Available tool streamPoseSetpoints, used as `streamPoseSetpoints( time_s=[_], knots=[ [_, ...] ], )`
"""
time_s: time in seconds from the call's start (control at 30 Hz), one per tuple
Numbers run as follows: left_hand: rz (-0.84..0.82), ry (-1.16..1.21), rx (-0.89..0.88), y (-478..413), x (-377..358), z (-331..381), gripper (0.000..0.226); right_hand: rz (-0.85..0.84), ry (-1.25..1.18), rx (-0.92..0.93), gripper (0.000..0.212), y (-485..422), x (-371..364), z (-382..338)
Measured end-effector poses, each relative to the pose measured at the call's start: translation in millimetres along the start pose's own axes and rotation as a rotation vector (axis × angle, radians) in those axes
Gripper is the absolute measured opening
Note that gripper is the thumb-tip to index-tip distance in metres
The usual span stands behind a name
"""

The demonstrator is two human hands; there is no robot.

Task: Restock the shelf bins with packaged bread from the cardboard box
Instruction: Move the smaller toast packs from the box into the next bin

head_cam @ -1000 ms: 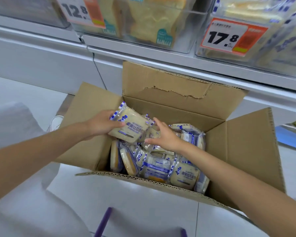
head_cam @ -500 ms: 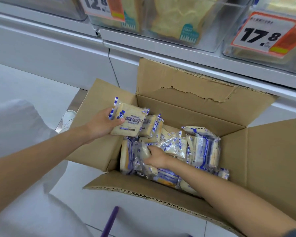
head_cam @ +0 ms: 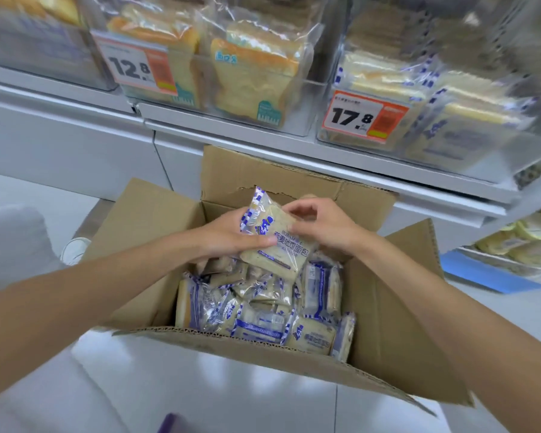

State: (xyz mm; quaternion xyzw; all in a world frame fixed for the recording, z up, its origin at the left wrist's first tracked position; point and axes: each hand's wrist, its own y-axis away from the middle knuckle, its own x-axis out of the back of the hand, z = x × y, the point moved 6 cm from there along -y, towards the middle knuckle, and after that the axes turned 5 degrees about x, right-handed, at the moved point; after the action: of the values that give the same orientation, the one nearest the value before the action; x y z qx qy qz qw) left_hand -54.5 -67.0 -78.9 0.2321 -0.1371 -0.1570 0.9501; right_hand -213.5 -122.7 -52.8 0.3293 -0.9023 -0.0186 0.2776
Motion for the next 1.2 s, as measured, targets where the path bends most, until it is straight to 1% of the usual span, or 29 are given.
streamPoseSetpoints(
  time_s=[0.07, 0.1, 0.17, 0.2, 0.23, 0.33, 0.4, 0.43, 0.47, 0.53, 0.57, 0.6, 0.63, 0.7, 0.73, 0.77, 0.83, 0.9, 0.97, 1.0, 1.1, 1.2],
  knots=[
    [-0.015, -0.036, -0.04, 1.1, -4.5, 19.1, 0.036, 0.07, 0.077, 0.072, 0.033, 9.4, 18.4, -13.7],
    [-0.012, -0.064, -0.063, 1.5, -4.9, 28.5, 0.034, 0.071, 0.119, 0.081, 0.043, 14.9, 26.0, -19.1],
    [0.005, -0.12, -0.094, 3.8, -6.7, 50.2, 0.023, 0.001, 0.158, 0.063, 0.073, 26.6, 37.0, -30.1],
    [0.009, -0.14, -0.114, 4.7, -8.9, 61.5, 0.021, -0.029, 0.168, 0.048, 0.078, 32.4, 42.6, -36.2],
    [0.015, -0.158, -0.137, 4.9, -11.8, 72.6, 0.022, -0.035, 0.194, 0.043, 0.075, 38.0, 49.8, -42.6],
    [0.071, -0.225, -0.225, 6.5, -21.2, 110.1, 0.024, 0.046, 0.339, 0.03, 0.045, 56.6, 80.4, -59.2],
    [0.127, -0.263, -0.295, 4.8, -27.9, 137.2, 0.023, 0.124, 0.353, 0.043, 0.039, 71.9, 102.0, -69.0],
    [0.149, -0.275, -0.334, 3.4, -31.9, 151.5, 0.026, 0.16, 0.355, 0.058, 0.039, 80.1, 112.2, -74.3],
    [0.152, -0.295, -0.37, 1.1, -36.4, 165.1, 0.035, 0.195, 0.382, 0.068, 0.038, 89.0, 123.3, -79.7],
    [0.132, -0.336, -0.437, -4.4, -46.9, 192.2, 0.069, 0.283, 0.492, 0.057, 0.04, 106.0, 151.5, -87.6],
    [0.135, -0.364, -0.479, -6.6, -51.0, 207.6, 0.08, 0.348, 0.54, 0.052, 0.042, 115.4, 169.0, -91.0],
    [0.159, -0.407, -0.533, -9.0, -53.8, 223.9, 0.082, 0.428, 0.577, 0.048, 0.045, 125.2, 188.5, -93.0],
    [0.219, -0.466, -0.592, -11.5, -54.7, 241.7, 0.078, 0.517, 0.601, 0.044, 0.048, 135.7, 208.6, -95.0],
    [0.43, -0.634, -0.714, -17.2, -51.0, 277.6, 0.06, 0.679, 0.626, 0.045, 0.05, 155.8, 244.4, -99.2],
    [0.495, -0.688, -0.743, -23.3, -49.2, 292.1, 0.054, 0.747, 0.652, 0.053, 0.052, 163.2, 258.4, -100.7],
    [0.517, -0.721, -0.754, -32.0, -49.0, 304.4, 0.05, 0.806, 0.694, 0.063, 0.053, 168.8, 270.1, -102.3],
    [0.467, -0.789, -0.741, -55.3, -53.7, 320.3, 0.048, 0.9, 0.812, 0.093, 0.056, 173.3, 286.4, -104.6],
    [0.398, -0.921, -0.697, -78.9, -64.0, 323.7, 0.052, 0.956, 0.922, 0.1, 0.056, 168.8, 295.8, -100.5],
    [0.363, -1.11, -0.658, -99.1, -71.5, 316.1, 0.057, 0.98, 0.942, 0.026, 0.053, 157.2, 302.0, -86.2],
    [0.342, -1.152, -0.635, -107.3, -72.7, 308.8, 0.058, 0.989, 0.923, -0.03, 0.05, 150.7, 304.4, -76.6],
    [0.312, -1.118, -0.616, -119.5, -70.2, 292.8, 0.059, 1.025, 0.856, -0.161, 0.043, 135.7, 308.6, -52.4],
    [0.333, -1.131, -0.659, -119.4, -70.2, 293.0, 0.057, 1.102, 0.824, -0.285, 0.046, 132.0, 318.5, -44.0]
  ],
)
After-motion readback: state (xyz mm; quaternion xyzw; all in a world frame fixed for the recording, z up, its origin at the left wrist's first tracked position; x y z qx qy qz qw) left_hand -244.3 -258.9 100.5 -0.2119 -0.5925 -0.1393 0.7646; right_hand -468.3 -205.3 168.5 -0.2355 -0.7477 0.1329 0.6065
